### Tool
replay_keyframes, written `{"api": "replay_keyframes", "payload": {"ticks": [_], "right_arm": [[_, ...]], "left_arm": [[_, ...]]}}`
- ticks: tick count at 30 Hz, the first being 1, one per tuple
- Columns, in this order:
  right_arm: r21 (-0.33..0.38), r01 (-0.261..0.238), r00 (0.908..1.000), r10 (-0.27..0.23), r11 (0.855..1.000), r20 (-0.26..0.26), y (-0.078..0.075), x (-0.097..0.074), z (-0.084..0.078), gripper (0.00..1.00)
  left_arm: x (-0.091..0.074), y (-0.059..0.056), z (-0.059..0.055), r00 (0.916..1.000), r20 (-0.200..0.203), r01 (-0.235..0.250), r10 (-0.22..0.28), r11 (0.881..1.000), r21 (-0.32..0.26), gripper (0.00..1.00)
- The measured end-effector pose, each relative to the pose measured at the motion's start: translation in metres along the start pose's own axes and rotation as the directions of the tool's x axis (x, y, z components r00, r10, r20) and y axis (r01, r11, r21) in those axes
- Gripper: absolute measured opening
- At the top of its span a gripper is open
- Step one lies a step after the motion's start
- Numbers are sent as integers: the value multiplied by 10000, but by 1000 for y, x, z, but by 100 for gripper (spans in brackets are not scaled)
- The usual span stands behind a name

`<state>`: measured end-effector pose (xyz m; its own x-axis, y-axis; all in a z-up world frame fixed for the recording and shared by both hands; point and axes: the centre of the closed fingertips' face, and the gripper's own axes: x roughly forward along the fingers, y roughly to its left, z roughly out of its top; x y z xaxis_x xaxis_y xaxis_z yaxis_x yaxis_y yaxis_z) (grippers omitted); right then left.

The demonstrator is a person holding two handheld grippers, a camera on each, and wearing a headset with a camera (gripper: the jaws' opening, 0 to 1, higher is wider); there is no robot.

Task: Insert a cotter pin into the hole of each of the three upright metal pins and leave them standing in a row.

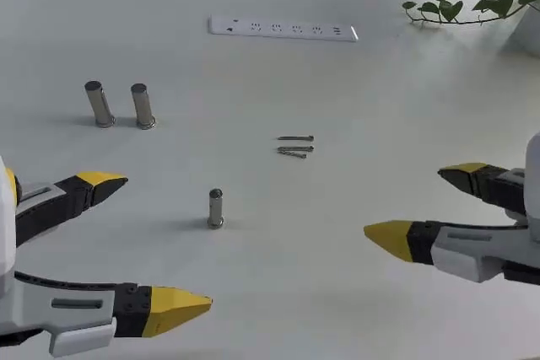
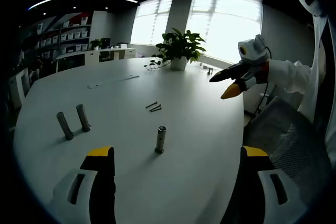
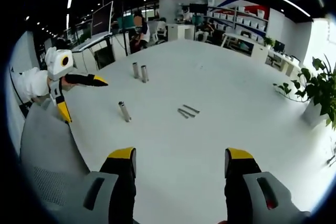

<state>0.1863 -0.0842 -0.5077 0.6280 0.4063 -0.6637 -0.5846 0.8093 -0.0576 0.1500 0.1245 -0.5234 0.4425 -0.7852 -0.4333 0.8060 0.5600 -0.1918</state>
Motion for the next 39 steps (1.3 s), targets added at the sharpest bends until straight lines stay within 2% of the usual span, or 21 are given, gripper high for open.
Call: {"api": "replay_keyframes", "payload": {"ticks": [7, 10, 14, 16, 17, 18, 19, 21, 23, 26, 31, 33, 35, 38, 39], "right_arm": [[-1071, -647, 9978, 656, 9921, 52, -4, 30, 21, 52], [-1273, -877, 9960, 892, 9880, 65, -4, 43, 27, 47], [-1861, -1390, 9902, 1390, 9726, -133, 0, 65, 33, 42], [-1913, -1698, 9855, 1660, 9667, -356, 2, 76, 33, 40], [-1549, -2121, 9772, 2112, 9649, -225, 8, 83, 35, 38], [-1482, -2390, 9705, 2409, 9596, -55, 11, 88, 38, 35], [-1357, -2528, 9673, 2531, 9580, -149, 10, 95, 37, 32], [-1534, -2568, 9664, 2556, 9542, -282, 7, 104, 37, 30], [-1704, -2874, 9578, 2820, 9425, -553, 8, 115, 34, 27], [-2039, -3106, 9503, 2989, 9284, -868, 5, 130, 28, 22], [-2391, -3361, 9406, 3120, 9110, -1335, 5, 143, 21, 18], [-2684, -3486, 9356, 3160, 8980, -1575, 6, 147, 18, 16], [-2798, -3470, 9356, 3098, 8952, -1693, 5, 152, 16, 15], [-2553, -3628, 9294, 3282, 8962, -1687, 6, 156, 18, 13], [-2625, -3614, 9300, 3257, 8947, -1704, 6, 158, 19, 12]], "left_arm": [[-5, 2, 3, 9998, 148, -135, 137, 9998, -138, 99], [-7, 5, 4, 9994, 218, -279, 285, 9993, -260, 99], [-9, 7, 3, 9990, 233, -379, 386, 9987, -331, 99], [-9, 8, 2, 9989, 212, -416, 424, 9984, -382, 99], [-9, 9, 0, 9986, 214, -479, 489, 9979, -433, 99], [-9, 11, -2, 9984, 210, -522, 532, 9975, -480, 99], [-8, 11, -5, 9985, 166, -508, 519, 9969, -600, 99], [-8, 10, -10, 9987, 14, -498, 501, 9964, -687, 99], [-8, 10, -13, 9986, -62, -532, 529, 9961, -709, 99], [-9, 10, -14, 9983, -41, -590, 589, 9946, -849, 99], [-10, 14, -16, 9976, -42, -697, 696, 9931, -944, 99], [-11, 14, -16, 9973, -46, -734, 733, 9927, -952, 99], [-11, 16, -17, 9966, -67, -825, 822, 9915, -1008, 99], [-11, 16, -18, 9961, -84, -884, 881, 9905, -1050, 99], [-11, 16, -18, 9960, -92, -896, 891, 9900, -1090, 99]]}}
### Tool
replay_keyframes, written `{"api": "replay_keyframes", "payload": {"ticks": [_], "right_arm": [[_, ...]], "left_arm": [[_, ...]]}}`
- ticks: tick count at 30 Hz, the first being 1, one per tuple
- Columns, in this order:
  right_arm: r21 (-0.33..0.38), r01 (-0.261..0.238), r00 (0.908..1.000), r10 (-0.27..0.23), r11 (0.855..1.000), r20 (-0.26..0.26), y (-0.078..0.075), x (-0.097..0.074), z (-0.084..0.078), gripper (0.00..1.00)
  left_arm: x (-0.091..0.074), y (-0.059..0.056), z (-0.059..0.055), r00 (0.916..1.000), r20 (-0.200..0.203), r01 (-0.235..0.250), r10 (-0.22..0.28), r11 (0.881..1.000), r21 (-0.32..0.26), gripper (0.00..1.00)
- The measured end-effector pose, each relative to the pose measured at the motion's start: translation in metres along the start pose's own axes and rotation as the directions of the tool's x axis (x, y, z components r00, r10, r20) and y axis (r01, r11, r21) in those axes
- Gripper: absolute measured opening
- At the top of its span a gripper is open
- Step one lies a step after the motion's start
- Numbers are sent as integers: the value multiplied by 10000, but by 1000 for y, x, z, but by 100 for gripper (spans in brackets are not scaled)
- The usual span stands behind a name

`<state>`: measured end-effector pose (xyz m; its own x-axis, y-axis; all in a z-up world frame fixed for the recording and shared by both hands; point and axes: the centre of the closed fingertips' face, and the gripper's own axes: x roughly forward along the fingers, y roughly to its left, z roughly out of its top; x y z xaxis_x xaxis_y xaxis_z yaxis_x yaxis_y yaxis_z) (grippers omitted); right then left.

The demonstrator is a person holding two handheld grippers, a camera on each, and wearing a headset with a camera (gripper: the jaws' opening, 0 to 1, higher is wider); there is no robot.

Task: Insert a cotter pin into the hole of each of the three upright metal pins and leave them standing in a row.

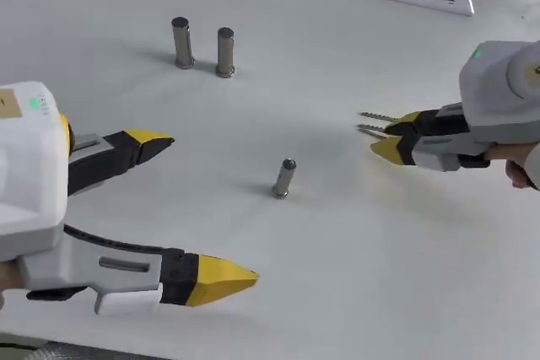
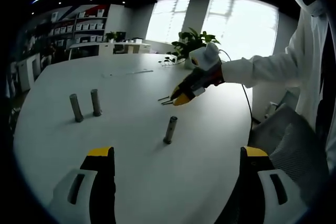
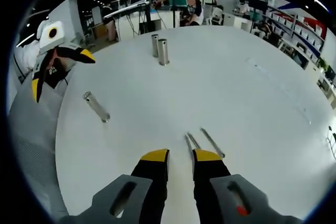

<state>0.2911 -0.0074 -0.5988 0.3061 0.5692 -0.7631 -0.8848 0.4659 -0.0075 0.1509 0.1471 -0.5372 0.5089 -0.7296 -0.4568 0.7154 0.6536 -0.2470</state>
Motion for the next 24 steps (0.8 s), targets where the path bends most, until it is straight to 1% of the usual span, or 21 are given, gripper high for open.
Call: {"api": "replay_keyframes", "payload": {"ticks": [3, 4, 5, 6, 8, 10, 11, 13, 14, 15, 20, 21, 23, 24], "right_arm": [[-306, 106, 9998, -112, 9995, -192, -5, 3, -1, 10], [-298, 91, 9997, -98, 9995, -231, -6, 4, -2, 9], [-290, 63, 9995, -71, 9996, -309, -12, 8, -6, 8], [-290, 55, 9992, -66, 9996, -382, -13, 9, -8, 7], [-462, 31, 9980, -60, 9989, -628, -11, 10, -13, 5], [-465, 18, 9989, -40, 9989, -464, -10, 11, -10, 4], [-599, 8, 9985, -40, 9982, -540, -11, 10, -10, 3], [-943, -117, 9980, 58, 9955, -623, -6, 10, -11, 0], [-1291, -112, 9977, 24, 9916, -683, -6, 11, -11, 0], [-1602, -114, 9973, -4, 9870, -738, -8, 10, -11, 0], [-1874, -91, 9957, -85, 9822, -925, -5, 11, -11, 0], [-1946, -233, 9948, 34, 9806, -1018, -2, 10, -10, 0], [-1845, -186, 9935, -25, 9827, -1137, -1, 11, -9, 0], [-2311, -109, 9929, -169, 9729, -1178, -1, 11, -8, 0]], "left_arm": [[0, 1, -2, 10000, -57, -65, 65, 10000, 7, 99], [0, 0, -2, 10000, -81, -56, 56, 10000, 0, 99], [0, 0, -3, 9999, -109, -68, 68, 10000, 15, 99], [0, 1, -3, 9999, -130, -81, 82, 10000, 33, 99], [1, 0, -3, 9999, -142, -76, 76, 10000, 28, 99], [1, 1, -3, 9999, -138, -90, 90, 10000, 23, 99], [1, 1, -3, 9998, -145, -97, 98, 9999, 27, 99], [1, 0, -3, 9999, -150, -81, 81, 10000, 31, 99], [1, 0, -3, 9998, -156, -86, 87, 10000, 41, 99], [1, 0, -4, 9998, -169, -103, 104, 9999, 59, 99], [1, -1, -2, 9999, -117, -93, 94, 9999, 97, 99], [1, -1, -1, 9999, -110, -101, 102, 9999, 100, 99], [0, -2, 0, 9999, -67, -100, 101, 9999, 103, 97], [-1, -2, 0, 9999, -51, -121, 121, 9999, 109, 96]]}}
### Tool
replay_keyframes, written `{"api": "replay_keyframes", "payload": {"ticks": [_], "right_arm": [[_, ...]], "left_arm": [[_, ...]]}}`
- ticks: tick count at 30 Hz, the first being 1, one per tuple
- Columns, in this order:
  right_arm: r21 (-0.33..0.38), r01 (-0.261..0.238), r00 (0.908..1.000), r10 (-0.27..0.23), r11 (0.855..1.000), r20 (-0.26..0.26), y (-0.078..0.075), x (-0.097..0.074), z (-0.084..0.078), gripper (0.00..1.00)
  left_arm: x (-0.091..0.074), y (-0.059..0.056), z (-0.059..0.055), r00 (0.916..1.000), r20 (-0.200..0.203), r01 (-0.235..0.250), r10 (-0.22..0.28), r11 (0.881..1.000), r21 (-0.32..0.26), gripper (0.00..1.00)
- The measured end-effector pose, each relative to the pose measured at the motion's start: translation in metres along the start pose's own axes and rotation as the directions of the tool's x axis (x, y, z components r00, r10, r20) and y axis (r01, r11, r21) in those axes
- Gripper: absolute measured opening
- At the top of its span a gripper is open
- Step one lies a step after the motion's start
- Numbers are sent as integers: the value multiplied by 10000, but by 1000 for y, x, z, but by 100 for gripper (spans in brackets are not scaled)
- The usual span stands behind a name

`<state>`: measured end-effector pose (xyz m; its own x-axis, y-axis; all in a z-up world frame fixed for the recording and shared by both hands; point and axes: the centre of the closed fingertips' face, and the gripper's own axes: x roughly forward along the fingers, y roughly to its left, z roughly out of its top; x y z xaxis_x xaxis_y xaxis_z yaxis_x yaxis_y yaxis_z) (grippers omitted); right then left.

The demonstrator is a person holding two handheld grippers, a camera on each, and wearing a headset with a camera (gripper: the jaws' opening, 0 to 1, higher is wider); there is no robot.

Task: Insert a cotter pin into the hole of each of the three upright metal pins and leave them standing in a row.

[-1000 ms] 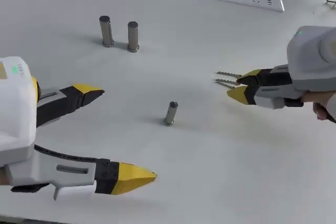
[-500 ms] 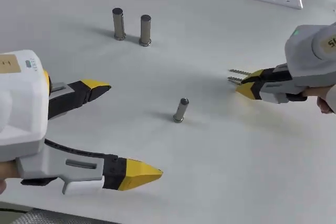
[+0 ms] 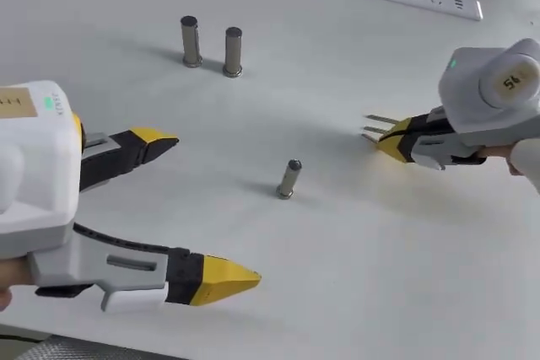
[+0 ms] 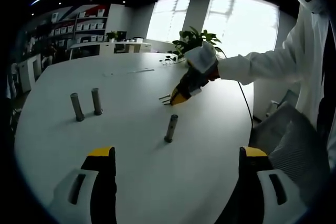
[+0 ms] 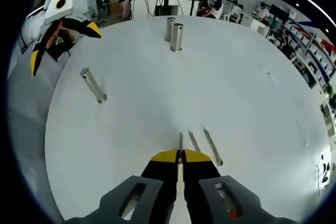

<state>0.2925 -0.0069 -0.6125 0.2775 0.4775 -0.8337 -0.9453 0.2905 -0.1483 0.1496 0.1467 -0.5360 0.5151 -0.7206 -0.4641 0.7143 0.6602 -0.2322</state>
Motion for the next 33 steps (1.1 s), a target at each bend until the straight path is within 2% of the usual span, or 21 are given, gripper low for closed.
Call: {"api": "replay_keyframes", "payload": {"ticks": [4, 5, 7, 9, 14, 19, 22, 27, 28, 29, 30, 33], "right_arm": [[-337, -40, 10000, 41, 9994, 30, 6, 0, 6, 0], [-328, -34, 9999, 38, 9995, 122, 1, 0, 8, 0], [79, -118, 9986, 114, 9999, 519, 4, -4, 17, 0], [103, -73, 9958, 63, 9999, 911, 5, -11, 27, 0], [-112, 204, 9914, -188, 9997, 1296, 6, -23, 38, 0], [-605, 801, 9797, -674, 9949, 1888, 18, -49, 55, 0], [-1120, 1224, 9707, -955, 9861, 2206, 26, -63, 66, 0], [-1936, 2009, 9506, -1434, 9603, 2751, 38, -82, 82, 0], [-2070, 2140, 9479, -1518, 9547, 2800, 40, -84, 84, 0], [-2278, 2265, 9459, -1581, 9470, 2835, 41, -85, 83, 0], [-2343, 2317, 9452, -1615, 9442, 2838, 42, -86, 84, 0], [-2962, 2722, 9406, -1883, 9155, 2824, 51, -94, 87, 0]], "left_arm": [[-3, 1, 2, 9999, 68, -98, 98, 10000, -4, 97], [-4, 2, 3, 9999, 69, -124, 124, 9999, -3, 96], [-6, 3, 4, 9999, 102, -140, 140, 9999, -10, 95], [-7, 3, 8, 9996, 224, -186, 186, 9998, -14, 95], [-8, 4, 20, 9982, 558, -226, 230, 9997, -73, 93], [-5, 3, 36, 9954, 961, -43, 65, 9997, -230, 89], [-2, 2, 48, 9915, 1295, 134, -81, 9991, -395, 85], [8, -3, 71, 9843, 1692, 625, -505, 9959, -660, 79], [9, -5, 74, 9824, 1759, 777, -625, 9937, -810, 76], [11, -9, 81, 9766, 1976, 1091, -848, 9872, -1159, 74], [12, -9, 83, 9751, 2030, 1160, -888, 9852, -1264, 71], [17, -10, 93, 9689, 2254, 1462, -1021, 9711, -1886, 65]]}}
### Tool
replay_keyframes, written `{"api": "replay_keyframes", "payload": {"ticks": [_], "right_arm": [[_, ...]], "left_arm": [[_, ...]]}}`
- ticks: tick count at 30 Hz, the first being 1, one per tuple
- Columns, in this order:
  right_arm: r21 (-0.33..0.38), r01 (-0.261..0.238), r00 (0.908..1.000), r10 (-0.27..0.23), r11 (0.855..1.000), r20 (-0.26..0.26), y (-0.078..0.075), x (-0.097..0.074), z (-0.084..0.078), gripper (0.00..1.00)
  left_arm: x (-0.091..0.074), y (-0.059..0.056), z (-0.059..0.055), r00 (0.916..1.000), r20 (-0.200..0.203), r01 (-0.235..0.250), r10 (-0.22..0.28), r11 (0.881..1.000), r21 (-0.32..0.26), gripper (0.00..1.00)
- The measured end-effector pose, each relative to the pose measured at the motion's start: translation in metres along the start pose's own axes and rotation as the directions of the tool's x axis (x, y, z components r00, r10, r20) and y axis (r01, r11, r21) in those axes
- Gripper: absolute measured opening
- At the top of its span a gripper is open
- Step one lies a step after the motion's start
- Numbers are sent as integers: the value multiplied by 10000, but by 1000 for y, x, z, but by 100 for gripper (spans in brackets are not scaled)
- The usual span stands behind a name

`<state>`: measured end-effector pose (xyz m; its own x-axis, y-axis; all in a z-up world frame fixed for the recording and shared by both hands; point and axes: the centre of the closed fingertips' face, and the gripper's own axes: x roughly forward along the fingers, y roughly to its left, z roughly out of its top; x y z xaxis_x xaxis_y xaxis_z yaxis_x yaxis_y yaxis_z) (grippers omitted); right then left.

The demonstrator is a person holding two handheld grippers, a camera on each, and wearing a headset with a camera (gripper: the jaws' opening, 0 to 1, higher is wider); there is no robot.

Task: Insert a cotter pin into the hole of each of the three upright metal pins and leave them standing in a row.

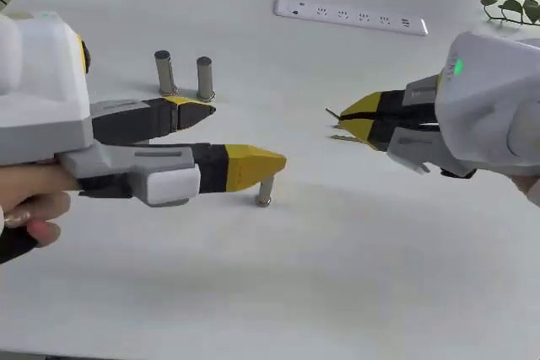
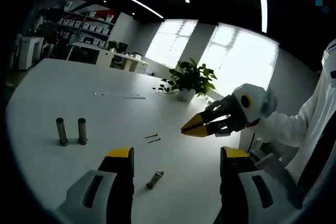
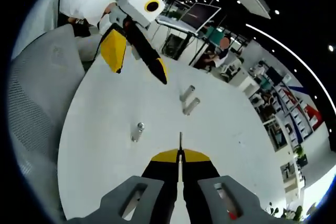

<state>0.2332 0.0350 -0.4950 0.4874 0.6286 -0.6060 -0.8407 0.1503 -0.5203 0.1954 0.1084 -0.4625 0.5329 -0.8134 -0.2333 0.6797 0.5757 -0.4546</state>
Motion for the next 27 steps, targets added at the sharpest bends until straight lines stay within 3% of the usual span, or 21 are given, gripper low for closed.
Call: {"api": "replay_keyframes", "payload": {"ticks": [5, 10, 12, 15, 27], "right_arm": [[-679, 275, 9996, -275, 9973, 7, 9, -10, 12, 0], [-870, 503, 9987, -502, 9949, 24, 15, -18, 18, 0], [-1040, 674, 9977, -675, 9923, 26, 16, -20, 21, 0], [-1232, 801, 9968, -802, 9891, 43, 20, -23, 25, 0], [-1686, 1009, 9944, -1048, 9805, -140, 28, -30, 29, 0]], "left_arm": [[10, -5, 4, 9991, -109, 393, -405, 9948, -940, 53], [22, -10, -1, 9965, -545, 558, -630, 9907, -1239, 46], [26, -14, -5, 9937, -774, 675, -813, 9836, -1672, 40], [35, -22, -8, 9904, -791, 914, -1138, 9653, -2445, 33], [52, -29, -11, 9855, -903, 988, -1436, 9185, -3829, 12]]}}
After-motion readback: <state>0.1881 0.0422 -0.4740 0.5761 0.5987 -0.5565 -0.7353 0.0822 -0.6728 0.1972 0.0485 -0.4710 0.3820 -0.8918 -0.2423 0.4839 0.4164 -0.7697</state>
